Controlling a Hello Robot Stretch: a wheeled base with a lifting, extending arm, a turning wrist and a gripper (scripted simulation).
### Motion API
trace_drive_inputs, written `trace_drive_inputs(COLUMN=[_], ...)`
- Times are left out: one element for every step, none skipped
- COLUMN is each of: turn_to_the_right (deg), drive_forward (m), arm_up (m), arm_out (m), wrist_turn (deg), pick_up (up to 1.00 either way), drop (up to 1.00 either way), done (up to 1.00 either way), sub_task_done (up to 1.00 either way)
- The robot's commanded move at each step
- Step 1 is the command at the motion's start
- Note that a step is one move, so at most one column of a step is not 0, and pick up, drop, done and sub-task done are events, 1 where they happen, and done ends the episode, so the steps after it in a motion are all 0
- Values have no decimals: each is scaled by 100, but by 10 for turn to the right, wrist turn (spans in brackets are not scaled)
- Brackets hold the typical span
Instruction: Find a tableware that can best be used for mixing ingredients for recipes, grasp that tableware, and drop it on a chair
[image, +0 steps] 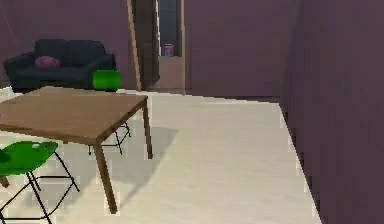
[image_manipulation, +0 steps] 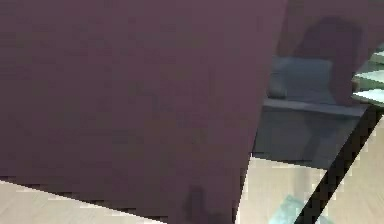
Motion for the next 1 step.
trace_drive_inputs(turn_to_the_right=[0], drive_forward=[100], arm_up=[0], arm_out=[0], wrist_turn=[0], pick_up=[0], drop=[0], done=[0], sub_task_done=[0])
